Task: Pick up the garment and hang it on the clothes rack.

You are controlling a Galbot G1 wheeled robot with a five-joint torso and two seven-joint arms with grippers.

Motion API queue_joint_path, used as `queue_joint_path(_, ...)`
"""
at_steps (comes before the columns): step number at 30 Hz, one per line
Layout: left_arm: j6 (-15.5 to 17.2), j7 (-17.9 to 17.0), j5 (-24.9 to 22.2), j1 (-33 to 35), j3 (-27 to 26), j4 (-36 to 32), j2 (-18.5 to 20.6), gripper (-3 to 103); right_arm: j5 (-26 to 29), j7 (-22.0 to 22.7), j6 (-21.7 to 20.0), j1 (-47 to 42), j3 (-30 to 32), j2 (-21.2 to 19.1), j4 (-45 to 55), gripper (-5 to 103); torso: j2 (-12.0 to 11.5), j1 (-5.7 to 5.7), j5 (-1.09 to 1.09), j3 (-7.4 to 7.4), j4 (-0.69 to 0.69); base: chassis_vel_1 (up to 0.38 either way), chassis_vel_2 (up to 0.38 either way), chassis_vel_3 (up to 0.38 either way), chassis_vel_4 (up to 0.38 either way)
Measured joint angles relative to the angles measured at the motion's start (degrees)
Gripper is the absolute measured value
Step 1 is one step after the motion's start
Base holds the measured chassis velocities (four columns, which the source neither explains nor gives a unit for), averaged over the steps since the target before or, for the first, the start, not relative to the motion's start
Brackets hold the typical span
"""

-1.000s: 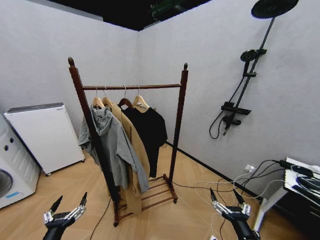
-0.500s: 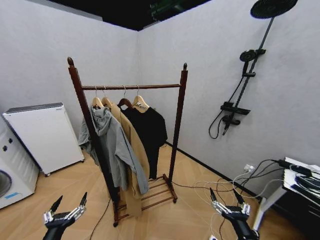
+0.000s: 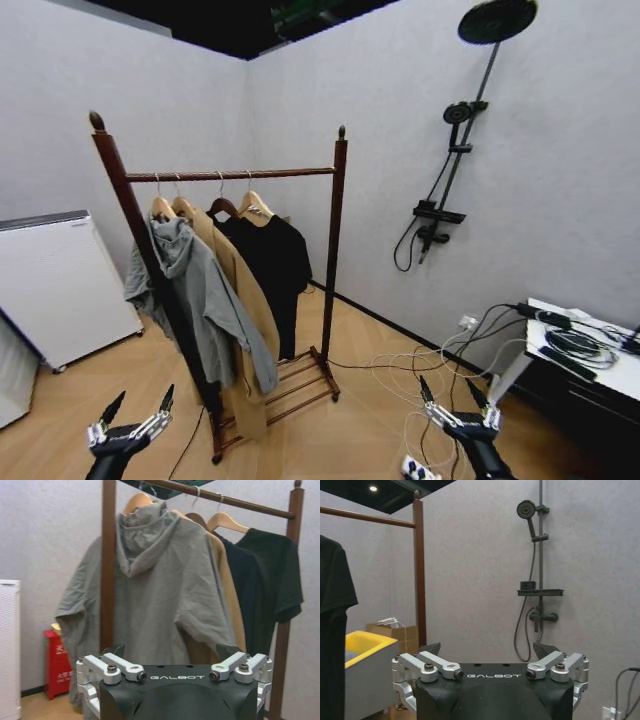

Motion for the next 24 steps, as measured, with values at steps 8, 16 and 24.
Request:
queue_joint_path(8,0.0,0.0,0.0,0.0,0.0,0.0,0.0,100,0.0,0.0,0.0,0.0,0.0,0.0,0.0,100,0.0,0.00,0.02,0.00,-0.01,-0.120,-0.113,-0.119,-0.123)
queue_joint_path(16,0.0,0.0,0.0,0.0,0.0,0.0,0.0,100,0.0,0.0,0.0,0.0,0.0,0.0,0.0,100,0.0,0.00,0.00,0.00,0.01,-0.127,-0.121,-0.125,-0.127)
queue_joint_path(24,0.0,0.0,0.0,0.0,0.0,0.0,0.0,100,0.0,0.0,0.0,0.0,0.0,0.0,0.0,100,0.0,0.00,0.00,0.00,0.00,-0.130,-0.132,-0.121,-0.125)
